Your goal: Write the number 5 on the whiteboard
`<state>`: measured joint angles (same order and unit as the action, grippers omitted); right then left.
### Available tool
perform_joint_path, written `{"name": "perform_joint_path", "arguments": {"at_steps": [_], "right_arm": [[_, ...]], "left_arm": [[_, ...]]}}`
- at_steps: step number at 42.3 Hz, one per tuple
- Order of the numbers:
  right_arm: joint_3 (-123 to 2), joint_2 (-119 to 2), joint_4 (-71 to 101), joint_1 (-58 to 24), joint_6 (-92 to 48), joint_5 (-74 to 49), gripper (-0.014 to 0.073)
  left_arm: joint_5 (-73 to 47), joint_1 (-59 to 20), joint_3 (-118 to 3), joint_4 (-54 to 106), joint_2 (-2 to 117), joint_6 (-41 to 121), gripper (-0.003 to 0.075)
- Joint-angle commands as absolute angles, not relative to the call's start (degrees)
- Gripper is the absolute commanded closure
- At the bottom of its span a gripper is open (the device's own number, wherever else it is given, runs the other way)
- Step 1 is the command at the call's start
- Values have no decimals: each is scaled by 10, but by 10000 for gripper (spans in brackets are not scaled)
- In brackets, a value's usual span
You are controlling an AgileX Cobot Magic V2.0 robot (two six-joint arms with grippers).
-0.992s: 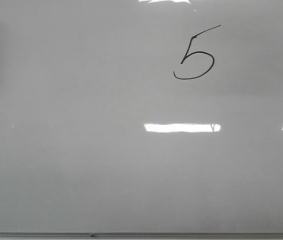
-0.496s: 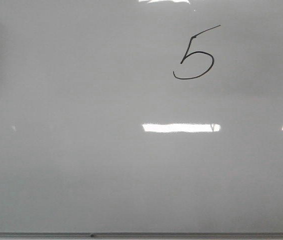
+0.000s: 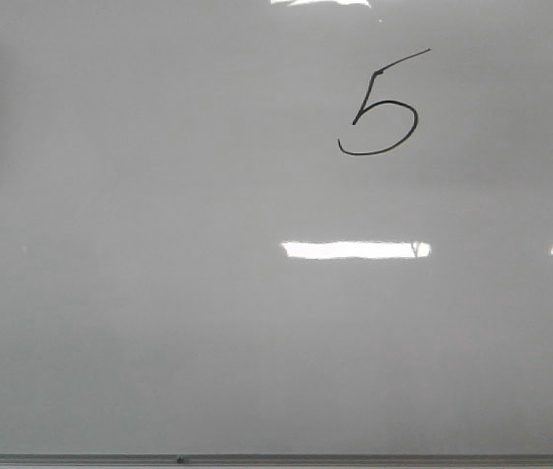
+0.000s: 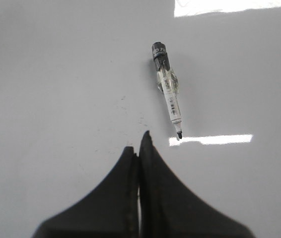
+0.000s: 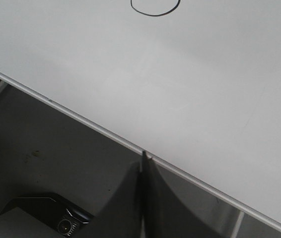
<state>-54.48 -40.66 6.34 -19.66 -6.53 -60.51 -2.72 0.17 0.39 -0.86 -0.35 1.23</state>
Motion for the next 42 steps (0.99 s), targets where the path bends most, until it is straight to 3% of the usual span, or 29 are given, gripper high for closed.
{"name": "perform_joint_path", "arguments": {"at_steps": [1,42], "right_arm": [[-561,-404,64,-193,-65,-574,645],[-561,-404,64,-193,-65,-575,645]], "left_arm": [[16,-10,7,-4,-13,7,741],[16,-21,7,-4,-13,7,741]]}}
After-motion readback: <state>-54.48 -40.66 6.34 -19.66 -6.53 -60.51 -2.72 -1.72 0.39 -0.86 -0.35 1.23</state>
